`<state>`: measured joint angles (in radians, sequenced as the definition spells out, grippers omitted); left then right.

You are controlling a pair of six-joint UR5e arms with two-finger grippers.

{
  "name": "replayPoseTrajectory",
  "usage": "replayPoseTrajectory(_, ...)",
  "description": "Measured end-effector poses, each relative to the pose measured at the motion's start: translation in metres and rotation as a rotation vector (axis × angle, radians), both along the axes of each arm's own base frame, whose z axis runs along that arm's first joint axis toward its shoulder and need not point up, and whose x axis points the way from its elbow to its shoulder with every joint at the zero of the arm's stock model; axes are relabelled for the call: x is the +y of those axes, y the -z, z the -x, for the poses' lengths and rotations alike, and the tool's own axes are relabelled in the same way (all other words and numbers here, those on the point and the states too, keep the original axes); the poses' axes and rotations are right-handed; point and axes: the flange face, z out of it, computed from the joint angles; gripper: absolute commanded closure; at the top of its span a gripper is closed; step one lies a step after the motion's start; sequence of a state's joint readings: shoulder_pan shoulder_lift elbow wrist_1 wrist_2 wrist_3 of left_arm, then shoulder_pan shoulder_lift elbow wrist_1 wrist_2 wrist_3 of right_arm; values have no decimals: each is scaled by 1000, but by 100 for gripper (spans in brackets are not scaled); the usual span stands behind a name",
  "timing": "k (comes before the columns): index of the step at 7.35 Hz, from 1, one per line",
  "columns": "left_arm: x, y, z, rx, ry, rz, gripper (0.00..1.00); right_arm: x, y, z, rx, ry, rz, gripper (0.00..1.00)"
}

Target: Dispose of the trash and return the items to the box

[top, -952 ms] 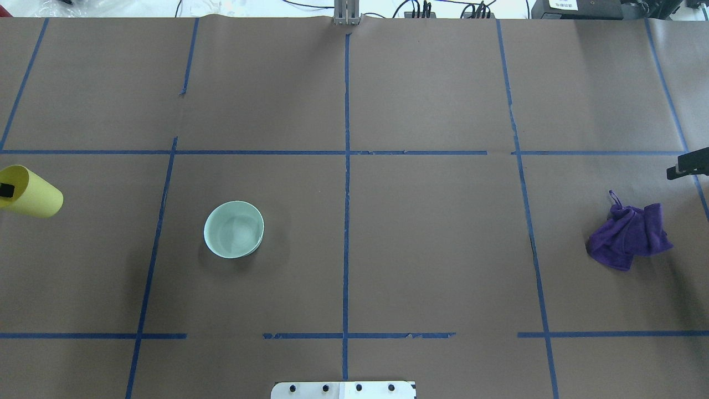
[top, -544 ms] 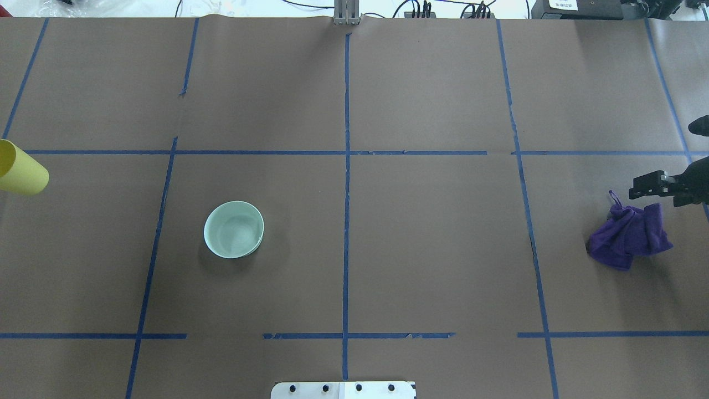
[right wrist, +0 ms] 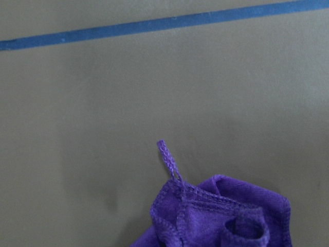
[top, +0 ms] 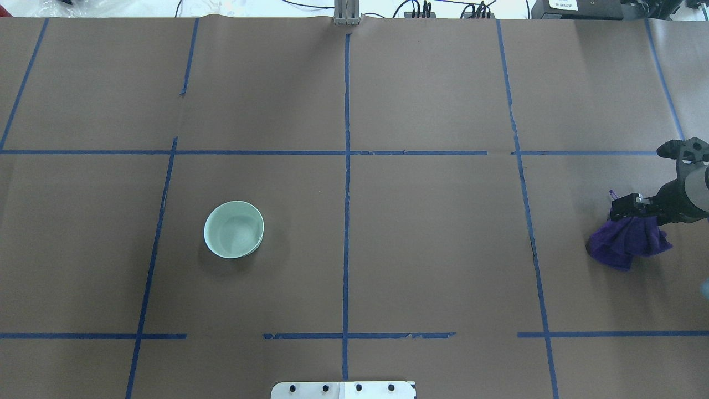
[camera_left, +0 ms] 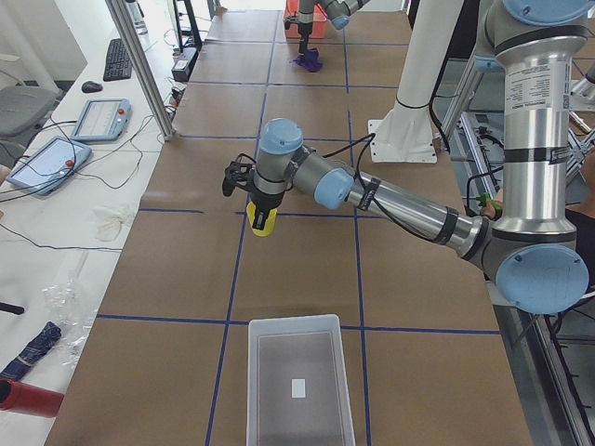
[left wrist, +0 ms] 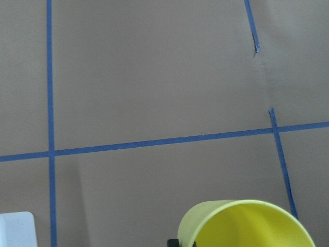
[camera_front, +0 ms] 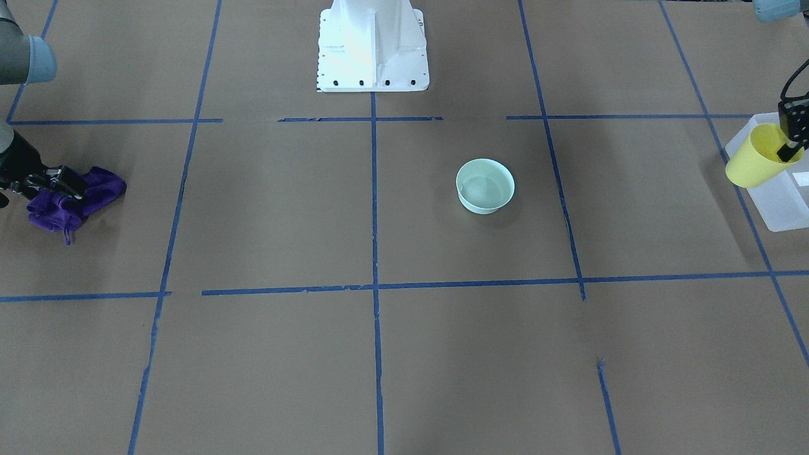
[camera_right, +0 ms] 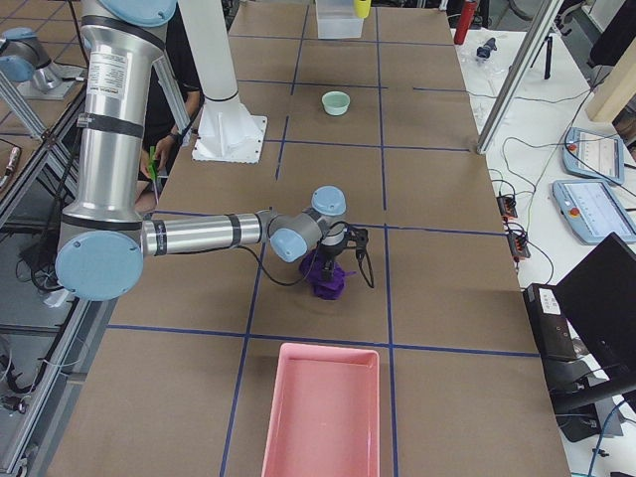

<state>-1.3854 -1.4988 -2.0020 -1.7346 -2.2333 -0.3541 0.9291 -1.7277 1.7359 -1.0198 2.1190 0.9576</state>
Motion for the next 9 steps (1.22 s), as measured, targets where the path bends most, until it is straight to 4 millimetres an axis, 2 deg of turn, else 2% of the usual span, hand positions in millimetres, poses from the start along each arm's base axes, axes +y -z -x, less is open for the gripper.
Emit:
replayPoseTrajectory(1,-9,-12,20,-31,4,-15,100,3,-5,1,7,4,6,11)
replayPoseTrajectory(2,-19,-25,37,-54,3,-24,100,5,-9,-1,18,1,11,63)
replayPoseTrajectory(3,-25,-39,51,-71,-1,-26,100,6,-12,-3,26,-4,15,100)
replayPoseTrajectory(5,-28,-66,82,-104,-9,-33,100,7,-13,-5,29,-10,26,100)
replayPoseTrajectory(7,-27,-106,111,-169,-33,-28,100,8,-5,-10,13,-15,27,100)
replayPoseTrajectory(8,-27,-124,119,-206,-50,-21,100,7,8,-22,-5,-27,38,100)
replayPoseTrajectory(9,-25,-139,122,-223,-60,-11,100,5,33,-38,-24,-45,61,100)
